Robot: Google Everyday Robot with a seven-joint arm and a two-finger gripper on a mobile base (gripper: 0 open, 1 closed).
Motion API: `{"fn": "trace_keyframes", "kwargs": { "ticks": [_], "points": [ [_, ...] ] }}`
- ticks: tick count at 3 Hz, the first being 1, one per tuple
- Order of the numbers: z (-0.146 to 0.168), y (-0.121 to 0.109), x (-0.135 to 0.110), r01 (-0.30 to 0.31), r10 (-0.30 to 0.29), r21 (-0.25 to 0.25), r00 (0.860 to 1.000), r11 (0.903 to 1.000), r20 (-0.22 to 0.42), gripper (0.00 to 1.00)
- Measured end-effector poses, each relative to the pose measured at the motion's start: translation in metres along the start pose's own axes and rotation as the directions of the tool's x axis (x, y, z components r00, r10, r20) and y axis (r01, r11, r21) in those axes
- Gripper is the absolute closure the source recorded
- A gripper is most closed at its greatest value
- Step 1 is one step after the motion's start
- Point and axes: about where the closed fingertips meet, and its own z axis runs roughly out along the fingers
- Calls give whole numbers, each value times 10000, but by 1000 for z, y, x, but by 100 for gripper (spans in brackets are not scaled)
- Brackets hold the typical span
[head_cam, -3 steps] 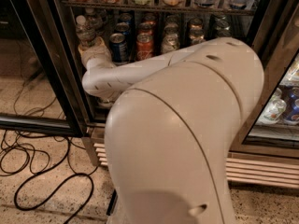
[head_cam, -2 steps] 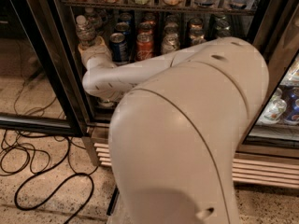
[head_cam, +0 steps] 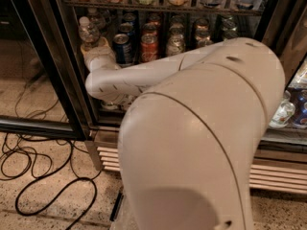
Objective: Pick water bottle from middle shelf of fridge
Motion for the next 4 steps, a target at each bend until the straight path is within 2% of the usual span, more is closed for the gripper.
{"fn": "trace_keyframes", "kwargs": {
  "ticks": [4],
  "points": [
    [-7,1,-10,-171,167,-127,9994,9998,-318,100]
  ]
}}
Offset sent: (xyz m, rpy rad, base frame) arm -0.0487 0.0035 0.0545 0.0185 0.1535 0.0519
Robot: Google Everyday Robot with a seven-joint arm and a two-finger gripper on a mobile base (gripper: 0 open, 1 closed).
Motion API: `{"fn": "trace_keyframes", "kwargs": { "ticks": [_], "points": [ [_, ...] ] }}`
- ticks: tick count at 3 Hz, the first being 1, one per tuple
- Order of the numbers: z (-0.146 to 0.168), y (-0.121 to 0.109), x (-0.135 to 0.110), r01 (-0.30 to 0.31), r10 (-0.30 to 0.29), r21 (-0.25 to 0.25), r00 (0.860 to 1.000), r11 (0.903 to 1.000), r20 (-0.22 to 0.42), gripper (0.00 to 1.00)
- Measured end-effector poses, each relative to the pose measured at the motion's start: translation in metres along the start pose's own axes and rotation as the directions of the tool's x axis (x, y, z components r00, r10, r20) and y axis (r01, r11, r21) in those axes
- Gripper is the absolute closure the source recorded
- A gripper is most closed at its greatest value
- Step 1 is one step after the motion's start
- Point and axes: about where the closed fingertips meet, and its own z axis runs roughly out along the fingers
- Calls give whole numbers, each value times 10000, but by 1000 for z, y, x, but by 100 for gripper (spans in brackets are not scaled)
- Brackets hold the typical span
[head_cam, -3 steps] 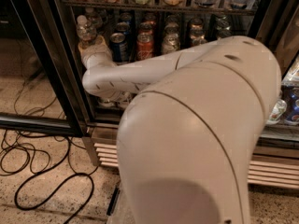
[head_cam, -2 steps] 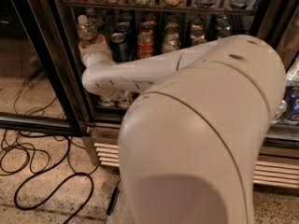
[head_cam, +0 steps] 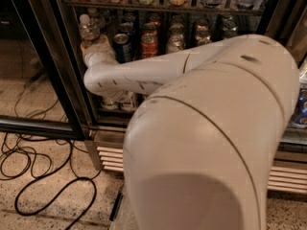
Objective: Pick water bottle from middle shelf of fridge
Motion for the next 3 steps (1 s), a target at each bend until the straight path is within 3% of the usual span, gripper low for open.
{"fn": "trace_keyframes", "kwargs": {
  "ticks": [2,3],
  "points": [
    [-4,-4,-17,-49,47,-66,9996,10000,-287,100],
    [-11,-12,-55,118,-138,-277,9973,9995,-722,100]
  ]
}}
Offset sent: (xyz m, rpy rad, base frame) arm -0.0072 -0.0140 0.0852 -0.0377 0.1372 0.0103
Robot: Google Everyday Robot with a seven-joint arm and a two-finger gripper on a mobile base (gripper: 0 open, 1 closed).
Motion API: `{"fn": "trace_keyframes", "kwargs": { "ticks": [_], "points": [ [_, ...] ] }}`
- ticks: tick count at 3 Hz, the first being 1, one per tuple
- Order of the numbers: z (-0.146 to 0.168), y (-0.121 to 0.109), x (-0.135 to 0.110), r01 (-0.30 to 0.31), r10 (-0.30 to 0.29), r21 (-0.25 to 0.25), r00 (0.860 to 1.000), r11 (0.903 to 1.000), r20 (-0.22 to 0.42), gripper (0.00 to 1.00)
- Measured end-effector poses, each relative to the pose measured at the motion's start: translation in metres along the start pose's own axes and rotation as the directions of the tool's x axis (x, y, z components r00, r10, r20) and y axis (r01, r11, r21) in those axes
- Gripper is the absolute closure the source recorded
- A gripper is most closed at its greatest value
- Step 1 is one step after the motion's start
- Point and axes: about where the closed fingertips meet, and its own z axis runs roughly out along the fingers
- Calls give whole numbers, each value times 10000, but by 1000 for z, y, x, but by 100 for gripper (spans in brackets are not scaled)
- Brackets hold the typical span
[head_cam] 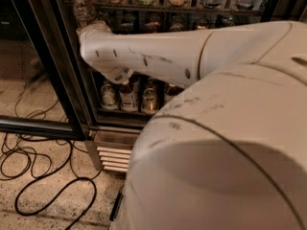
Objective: Pick water bottle from middle shelf of fridge
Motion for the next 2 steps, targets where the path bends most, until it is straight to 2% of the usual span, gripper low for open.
{"fn": "trace_keyframes", "kwargs": {
  "ticks": [1,2],
  "points": [
    [-13,-3,-9,114,-126,-237,9985,9997,-536,100],
    [-14,-7,-6,-89,79,-119,9970,9999,-772,100]
  ]
}}
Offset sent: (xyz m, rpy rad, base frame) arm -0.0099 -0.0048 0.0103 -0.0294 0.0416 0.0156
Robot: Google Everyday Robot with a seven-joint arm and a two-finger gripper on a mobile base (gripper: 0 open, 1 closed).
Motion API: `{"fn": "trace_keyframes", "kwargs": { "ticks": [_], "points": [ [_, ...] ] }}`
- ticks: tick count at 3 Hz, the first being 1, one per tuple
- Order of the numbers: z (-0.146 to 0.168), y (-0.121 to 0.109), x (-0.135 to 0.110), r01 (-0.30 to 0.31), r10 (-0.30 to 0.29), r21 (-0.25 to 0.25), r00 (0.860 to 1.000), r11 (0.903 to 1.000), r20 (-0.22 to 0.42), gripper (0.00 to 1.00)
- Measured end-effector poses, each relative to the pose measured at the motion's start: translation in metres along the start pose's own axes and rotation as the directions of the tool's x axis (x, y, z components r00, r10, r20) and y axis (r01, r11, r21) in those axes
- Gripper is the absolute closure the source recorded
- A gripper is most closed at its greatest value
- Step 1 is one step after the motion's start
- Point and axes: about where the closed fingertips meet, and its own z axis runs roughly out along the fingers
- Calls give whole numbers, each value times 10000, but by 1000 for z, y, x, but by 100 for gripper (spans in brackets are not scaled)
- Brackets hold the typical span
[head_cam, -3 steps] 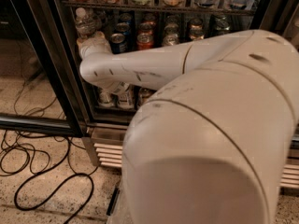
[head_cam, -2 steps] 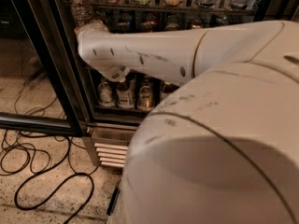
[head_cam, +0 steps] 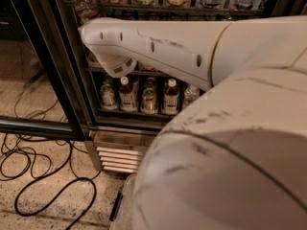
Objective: Pick water bottle from middle shelf of fridge
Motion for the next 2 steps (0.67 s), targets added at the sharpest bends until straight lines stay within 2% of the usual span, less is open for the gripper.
{"fn": "trace_keyframes", "kwargs": {
  "ticks": [1,2],
  "points": [
    [-12,6,15,-517,510,-207,9981,9984,-355,100],
    [-35,17,40,-1498,1467,-239,9841,9884,-998,100]
  ]
}}
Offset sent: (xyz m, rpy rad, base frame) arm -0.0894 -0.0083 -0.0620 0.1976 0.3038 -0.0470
